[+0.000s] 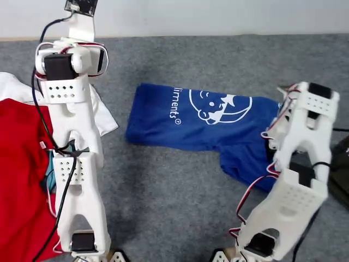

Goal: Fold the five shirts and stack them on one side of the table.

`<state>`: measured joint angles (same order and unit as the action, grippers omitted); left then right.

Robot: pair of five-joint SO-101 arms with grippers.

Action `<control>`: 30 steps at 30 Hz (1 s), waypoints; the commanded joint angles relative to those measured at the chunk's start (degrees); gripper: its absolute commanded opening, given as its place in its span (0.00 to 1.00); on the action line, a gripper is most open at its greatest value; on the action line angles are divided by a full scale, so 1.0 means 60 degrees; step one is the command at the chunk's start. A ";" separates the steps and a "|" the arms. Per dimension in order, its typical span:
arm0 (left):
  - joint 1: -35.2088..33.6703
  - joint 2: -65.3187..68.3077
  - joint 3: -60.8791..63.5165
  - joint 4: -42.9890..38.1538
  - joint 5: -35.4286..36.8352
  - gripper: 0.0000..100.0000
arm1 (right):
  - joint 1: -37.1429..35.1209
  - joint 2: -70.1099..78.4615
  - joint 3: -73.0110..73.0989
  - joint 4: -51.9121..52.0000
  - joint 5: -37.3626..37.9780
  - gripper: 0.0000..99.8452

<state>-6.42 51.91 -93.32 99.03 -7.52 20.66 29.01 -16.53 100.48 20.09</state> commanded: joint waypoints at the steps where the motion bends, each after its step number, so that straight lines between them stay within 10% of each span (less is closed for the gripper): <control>1: 0.0044 -0.0689 -0.0403 0.0249 0.0088 0.00 | 0.0447 -0.0168 0.0190 -0.0051 0.0234 0.01; 21: 0.0044 -0.0733 -0.0403 0.0249 0.0088 0.00 | 0.1575 0.0637 0.0293 -0.0974 0.0322 0.01; 30: 0.0044 -0.0733 -0.0403 0.0249 0.0088 0.00 | 0.0286 -0.0491 0.0542 -0.0725 0.0205 0.01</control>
<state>-6.42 51.91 -93.32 99.03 -7.52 25.67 30.33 -13.36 95.65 21.49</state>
